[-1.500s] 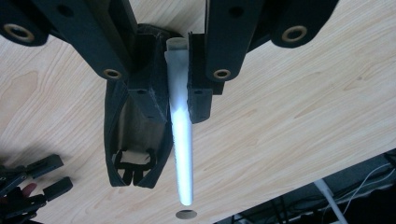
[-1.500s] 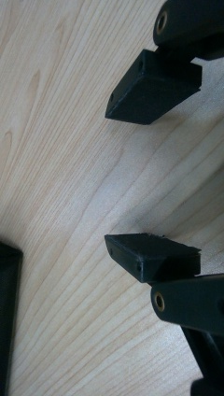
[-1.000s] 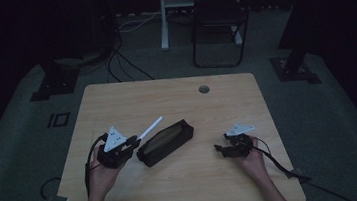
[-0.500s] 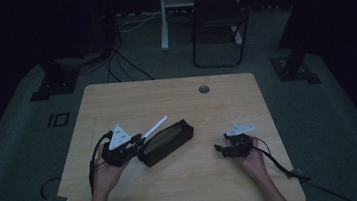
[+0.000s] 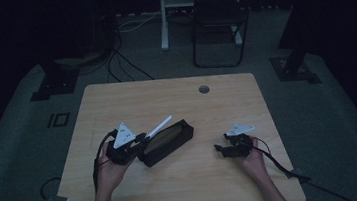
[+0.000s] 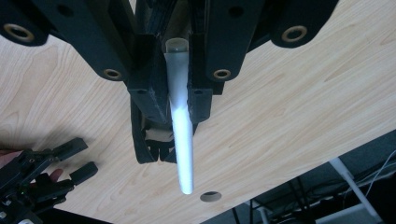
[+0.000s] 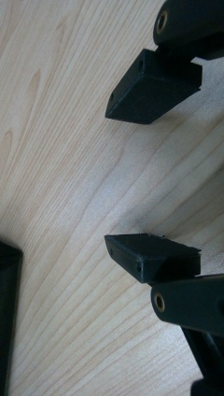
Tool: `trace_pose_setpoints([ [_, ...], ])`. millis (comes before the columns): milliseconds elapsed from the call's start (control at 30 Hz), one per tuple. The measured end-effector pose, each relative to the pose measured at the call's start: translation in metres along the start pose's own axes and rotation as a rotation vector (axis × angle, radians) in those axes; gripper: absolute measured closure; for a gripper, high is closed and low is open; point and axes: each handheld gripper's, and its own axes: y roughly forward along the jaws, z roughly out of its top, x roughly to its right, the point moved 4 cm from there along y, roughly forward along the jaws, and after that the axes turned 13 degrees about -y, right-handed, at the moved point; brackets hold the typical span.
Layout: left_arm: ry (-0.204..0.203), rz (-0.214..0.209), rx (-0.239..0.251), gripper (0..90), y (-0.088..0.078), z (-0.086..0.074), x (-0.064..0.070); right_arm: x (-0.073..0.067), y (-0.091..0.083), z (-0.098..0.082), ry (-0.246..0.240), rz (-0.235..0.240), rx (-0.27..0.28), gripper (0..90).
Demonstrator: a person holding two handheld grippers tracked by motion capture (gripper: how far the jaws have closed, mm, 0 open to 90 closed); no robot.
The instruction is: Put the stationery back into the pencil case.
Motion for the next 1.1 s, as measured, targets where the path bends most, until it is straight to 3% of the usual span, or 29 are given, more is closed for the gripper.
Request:
trace_pose_setpoints([
  [1100,0.022,-0.032,-0.012,78.7,0.015,0.009,0.009,0.0,0.0,0.0,0.0,0.0,0.0,33.5],
])
